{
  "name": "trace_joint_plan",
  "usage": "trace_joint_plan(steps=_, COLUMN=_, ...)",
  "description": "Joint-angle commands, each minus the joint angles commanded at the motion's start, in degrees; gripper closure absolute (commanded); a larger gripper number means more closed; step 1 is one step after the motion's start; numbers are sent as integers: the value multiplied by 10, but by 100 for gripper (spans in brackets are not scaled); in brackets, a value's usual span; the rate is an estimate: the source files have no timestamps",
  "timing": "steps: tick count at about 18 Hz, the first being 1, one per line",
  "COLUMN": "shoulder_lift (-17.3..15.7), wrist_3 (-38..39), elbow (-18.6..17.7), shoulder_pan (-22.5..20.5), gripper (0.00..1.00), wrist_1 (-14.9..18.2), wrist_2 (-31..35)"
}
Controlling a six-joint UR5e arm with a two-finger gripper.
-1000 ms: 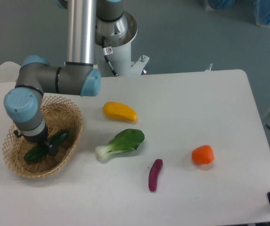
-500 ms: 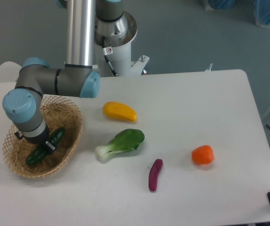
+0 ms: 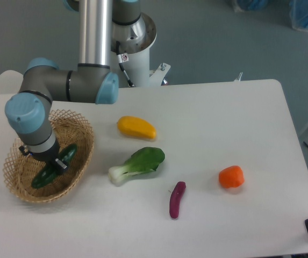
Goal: Pick up the cucumber from the basket
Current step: 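Lift the cucumber out of the basket and carry it beside the eggplant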
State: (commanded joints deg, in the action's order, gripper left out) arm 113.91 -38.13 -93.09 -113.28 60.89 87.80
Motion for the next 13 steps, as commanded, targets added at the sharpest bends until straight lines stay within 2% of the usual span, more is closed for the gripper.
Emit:
trace_joint_plan(steps=4, shoulder_lift=-2, wrist_3=-11, elbow=54, shoulder_pan=-39, gripper=98, wrist_1=59, wrist_2=-2)
trace_joint_plan(steps=7, shoulder_lift=4, wrist_3=-66, elbow=95, shoulder_pan=-76, gripper=98, wrist_1=104, wrist_2=-4)
trace_joint_plan(steps=11, shoulder_lift=51, wrist_3=-141, elbow=132, shoulder_pan=-145, gripper=97, wrist_1=107, wrist_2=3)
trace_joint_plan(steps=13, shoulder_lift=61, wrist_3=-203, elbow=140, shoulder_pan=-181, gripper=97, wrist_1=106, wrist_2=8)
